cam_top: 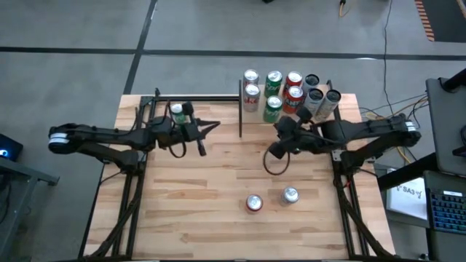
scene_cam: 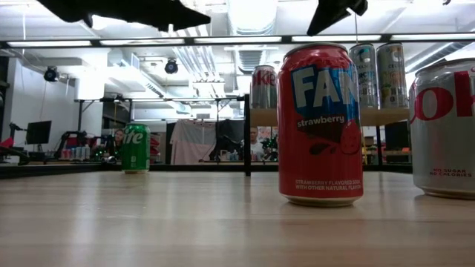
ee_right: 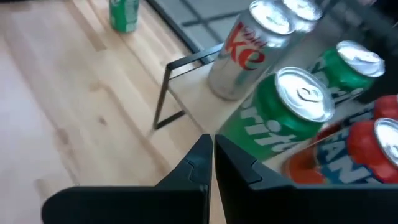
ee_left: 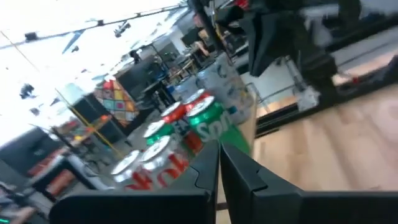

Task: Place canned beverage on shelf
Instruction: Put the bottom green soda can on the shelf aligned in front of the other green soda can

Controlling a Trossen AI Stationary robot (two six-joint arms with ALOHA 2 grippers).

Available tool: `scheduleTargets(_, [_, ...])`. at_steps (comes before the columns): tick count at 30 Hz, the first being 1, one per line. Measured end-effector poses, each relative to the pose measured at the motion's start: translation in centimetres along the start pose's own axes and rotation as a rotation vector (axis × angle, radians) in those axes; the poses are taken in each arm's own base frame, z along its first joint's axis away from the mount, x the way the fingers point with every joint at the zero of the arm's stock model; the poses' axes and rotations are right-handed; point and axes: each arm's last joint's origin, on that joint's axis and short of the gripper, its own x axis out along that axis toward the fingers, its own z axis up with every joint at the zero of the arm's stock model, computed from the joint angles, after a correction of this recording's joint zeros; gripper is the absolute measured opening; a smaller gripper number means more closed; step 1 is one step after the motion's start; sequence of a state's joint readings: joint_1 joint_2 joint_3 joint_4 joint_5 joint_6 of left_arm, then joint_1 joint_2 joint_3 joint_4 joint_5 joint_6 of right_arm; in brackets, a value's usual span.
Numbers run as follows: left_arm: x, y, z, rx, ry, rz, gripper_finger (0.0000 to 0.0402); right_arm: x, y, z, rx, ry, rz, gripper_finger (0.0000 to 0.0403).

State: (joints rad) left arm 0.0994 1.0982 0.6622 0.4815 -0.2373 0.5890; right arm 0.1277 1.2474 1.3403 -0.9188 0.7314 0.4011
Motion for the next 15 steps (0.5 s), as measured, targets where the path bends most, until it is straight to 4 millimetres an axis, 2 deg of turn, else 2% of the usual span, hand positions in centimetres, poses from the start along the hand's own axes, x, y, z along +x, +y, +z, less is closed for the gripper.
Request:
scheduleTargets(5, [-0.6, 0.8, 0.6, 0.011, -0.037, 0.045, 0.0, 0.9, -0.6, 2.3, 0.047, 0.053, 0.017, 0.0009])
scheduleTargets(9, [-0.8, 0.2, -0.8, 0.043, 0.024, 0.016, 0.0, 1.9, -1.5, 3.9, 0.164, 0.089, 0.046, 0.0009])
scheduleTargets(15, [-1.0, 0.9, -1.8, 0.058, 0.07, 0.075, 0.0, 3.1, -1.8, 3.7, 0.23, 0.191, 0.053, 0.0009])
